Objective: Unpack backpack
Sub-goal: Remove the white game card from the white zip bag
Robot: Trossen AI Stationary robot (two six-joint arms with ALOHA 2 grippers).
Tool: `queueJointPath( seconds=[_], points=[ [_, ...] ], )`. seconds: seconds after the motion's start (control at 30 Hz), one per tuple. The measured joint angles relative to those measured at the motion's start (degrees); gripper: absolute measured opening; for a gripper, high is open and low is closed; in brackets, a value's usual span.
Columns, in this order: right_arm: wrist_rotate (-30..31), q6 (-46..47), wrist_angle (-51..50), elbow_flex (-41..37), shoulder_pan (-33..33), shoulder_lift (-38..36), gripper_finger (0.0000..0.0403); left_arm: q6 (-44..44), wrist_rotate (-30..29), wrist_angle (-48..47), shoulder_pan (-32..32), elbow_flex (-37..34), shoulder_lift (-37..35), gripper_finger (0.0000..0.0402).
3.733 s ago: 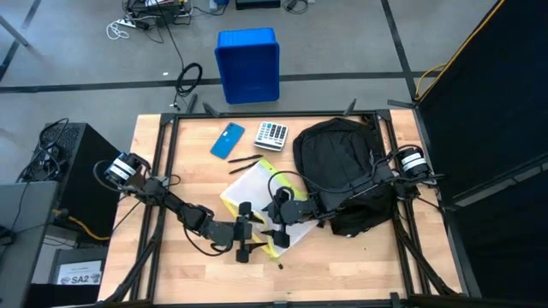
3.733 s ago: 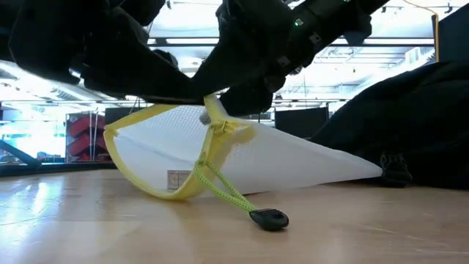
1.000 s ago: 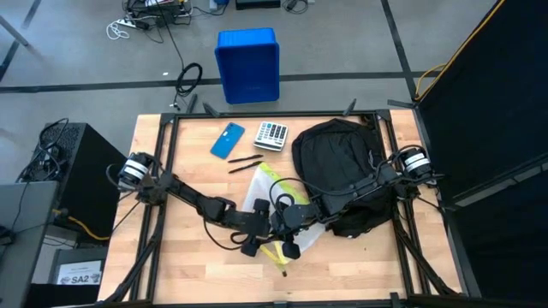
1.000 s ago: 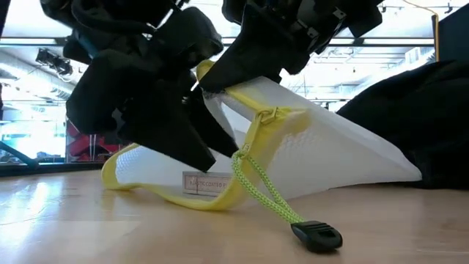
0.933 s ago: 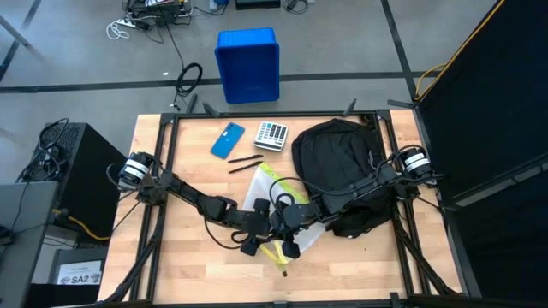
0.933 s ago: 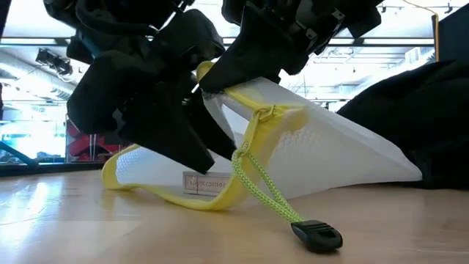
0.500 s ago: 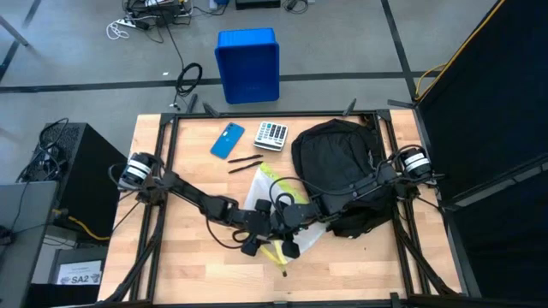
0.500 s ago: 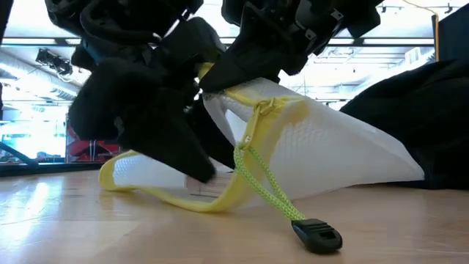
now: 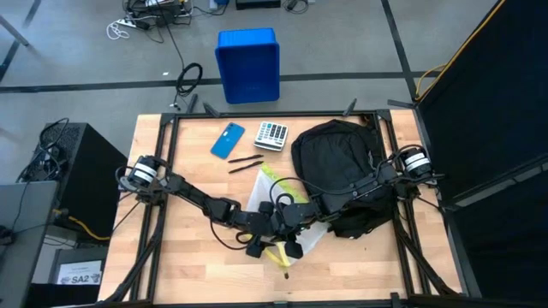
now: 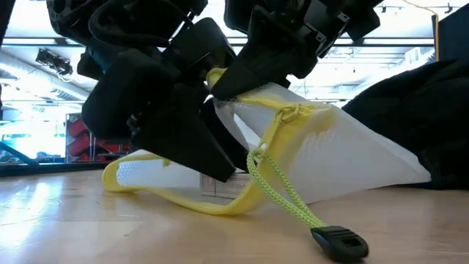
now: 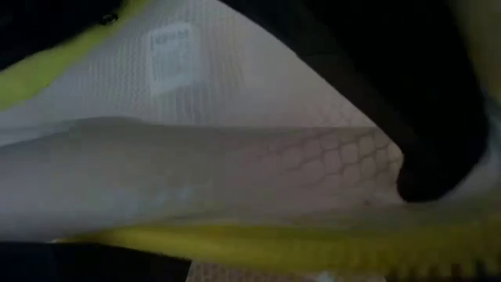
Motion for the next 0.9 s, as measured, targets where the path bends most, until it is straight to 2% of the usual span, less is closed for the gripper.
queueJointPath(
  seconds=[0.33,0.67,0.9],
  points=[
    [-1.0,0.0,-0.5,0.0,0.2,0.0,0.0,-4.8,2.9,-0.5,-5.4,1.0,0.0,0.0294],
    [-1.4,-0.1,-0.8,0.0,0.6,0.0,0.0,-0.2,-4.7,-3.1,-8.0,3.9,0.2,0.0294],
    [-1.5,-0.4,-0.8,0.0,0.6,0.0,0.0,-2.3,-5.3,-13.5,-8.0,7.0,-1.4,0.0294]
  ],
)
